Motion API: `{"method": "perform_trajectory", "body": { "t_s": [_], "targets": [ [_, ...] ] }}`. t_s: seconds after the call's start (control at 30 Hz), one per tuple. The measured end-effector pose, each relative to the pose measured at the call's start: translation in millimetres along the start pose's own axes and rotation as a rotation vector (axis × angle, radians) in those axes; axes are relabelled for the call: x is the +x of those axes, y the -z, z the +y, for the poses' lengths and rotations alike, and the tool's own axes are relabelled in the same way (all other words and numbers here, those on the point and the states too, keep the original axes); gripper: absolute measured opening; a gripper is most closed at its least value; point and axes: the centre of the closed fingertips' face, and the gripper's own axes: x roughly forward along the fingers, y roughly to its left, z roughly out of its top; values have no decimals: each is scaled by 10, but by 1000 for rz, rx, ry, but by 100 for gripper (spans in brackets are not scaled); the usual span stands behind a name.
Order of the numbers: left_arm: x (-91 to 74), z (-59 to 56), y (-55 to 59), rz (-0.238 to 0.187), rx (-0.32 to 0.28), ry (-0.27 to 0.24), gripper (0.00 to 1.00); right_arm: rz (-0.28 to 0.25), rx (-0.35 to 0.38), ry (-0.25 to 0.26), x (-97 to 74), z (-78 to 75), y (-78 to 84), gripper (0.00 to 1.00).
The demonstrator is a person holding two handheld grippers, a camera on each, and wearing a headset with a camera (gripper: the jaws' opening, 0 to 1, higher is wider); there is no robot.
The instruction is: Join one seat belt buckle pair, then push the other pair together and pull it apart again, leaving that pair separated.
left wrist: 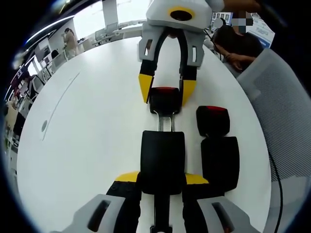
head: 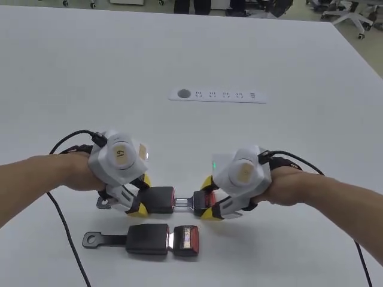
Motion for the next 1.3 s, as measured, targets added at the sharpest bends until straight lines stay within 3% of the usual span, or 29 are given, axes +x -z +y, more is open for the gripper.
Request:
{"method": "perform_trajectory", "body": {
  "t_s": [1.17,1.3],
  "targets": [
    [3,-25,-24,0,3,-1,33,55,5,4,-200,-60,332,31],
    [1,-70,-53,1,5,-1,33,59,4,5,-226,-56,368,31]
  ]
}}
